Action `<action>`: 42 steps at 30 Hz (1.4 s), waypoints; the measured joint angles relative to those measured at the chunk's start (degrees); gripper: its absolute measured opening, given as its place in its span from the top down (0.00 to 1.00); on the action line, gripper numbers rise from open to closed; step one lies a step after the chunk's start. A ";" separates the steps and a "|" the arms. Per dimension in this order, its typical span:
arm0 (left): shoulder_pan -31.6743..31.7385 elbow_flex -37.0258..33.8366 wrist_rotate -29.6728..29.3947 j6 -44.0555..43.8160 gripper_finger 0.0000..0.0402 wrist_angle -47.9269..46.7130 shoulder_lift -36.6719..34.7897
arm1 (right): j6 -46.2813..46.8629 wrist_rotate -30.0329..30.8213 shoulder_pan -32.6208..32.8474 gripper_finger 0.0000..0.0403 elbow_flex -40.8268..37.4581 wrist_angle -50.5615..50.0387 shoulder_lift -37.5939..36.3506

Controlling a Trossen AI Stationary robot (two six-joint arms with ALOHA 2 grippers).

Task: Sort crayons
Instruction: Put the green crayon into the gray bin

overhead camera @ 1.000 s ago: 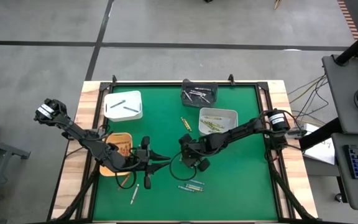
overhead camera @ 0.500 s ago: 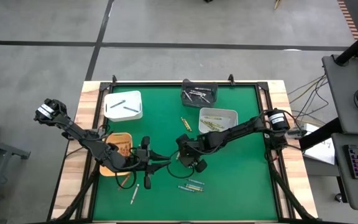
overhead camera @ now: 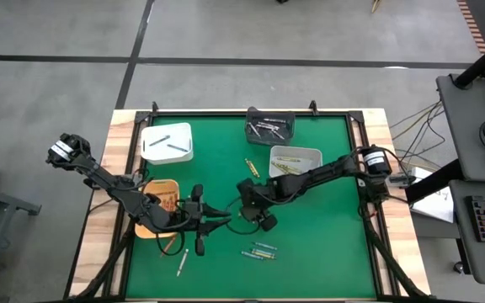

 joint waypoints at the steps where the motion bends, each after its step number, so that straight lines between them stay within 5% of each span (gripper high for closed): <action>1: 0.00 0.00 0.00 0.00 0.89 0.00 0.00 | -0.16 0.23 -0.24 0.62 0.00 1.11 0.00; 18: 0.00 0.00 0.07 -0.48 0.89 -0.02 0.00 | -1.47 -4.84 -2.68 0.64 0.78 7.68 8.61; 28: 0.00 0.00 0.04 -0.20 0.89 0.00 -0.01 | -1.44 -6.22 -2.95 0.95 1.22 6.89 8.56; 42: 0.15 0.64 -6.80 6.88 0.89 -0.06 -0.81 | -1.08 -6.76 -5.18 0.97 1.71 4.20 -6.44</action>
